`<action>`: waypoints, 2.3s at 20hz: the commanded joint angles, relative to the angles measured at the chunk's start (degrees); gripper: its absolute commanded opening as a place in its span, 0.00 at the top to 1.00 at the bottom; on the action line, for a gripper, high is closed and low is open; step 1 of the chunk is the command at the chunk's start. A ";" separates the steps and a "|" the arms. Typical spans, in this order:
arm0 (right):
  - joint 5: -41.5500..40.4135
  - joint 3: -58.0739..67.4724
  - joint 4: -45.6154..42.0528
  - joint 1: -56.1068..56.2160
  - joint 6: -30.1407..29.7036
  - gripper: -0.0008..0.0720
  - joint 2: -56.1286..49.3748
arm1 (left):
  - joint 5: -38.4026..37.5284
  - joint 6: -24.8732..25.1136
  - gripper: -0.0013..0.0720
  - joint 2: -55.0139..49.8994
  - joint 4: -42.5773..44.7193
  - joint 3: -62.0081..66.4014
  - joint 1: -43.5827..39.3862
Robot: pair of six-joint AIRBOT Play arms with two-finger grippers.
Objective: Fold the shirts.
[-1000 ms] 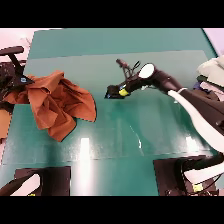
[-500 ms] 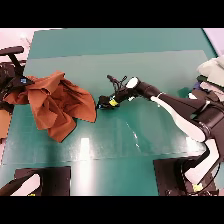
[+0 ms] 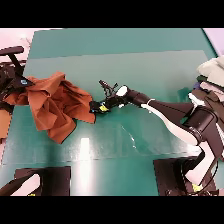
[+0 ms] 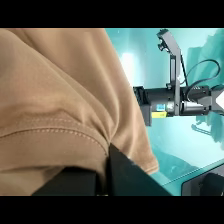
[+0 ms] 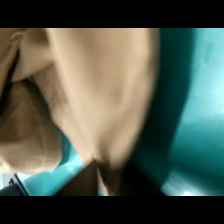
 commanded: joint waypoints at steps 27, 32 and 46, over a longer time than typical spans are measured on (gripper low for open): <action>19.34 0.02 -22.69 -36.70 2.82 0.96 57.40 | -13.73 -3.34 0.87 1.01 -8.33 11.28 -3.34; 22.88 -1.38 -22.73 -34.73 2.03 0.96 45.22 | 0.76 -2.12 0.36 0.98 1.44 -17.99 -16.39; 21.07 -7.98 -22.16 -34.49 -1.03 0.96 37.55 | 20.31 2.27 0.04 -9.25 10.05 -28.72 -17.29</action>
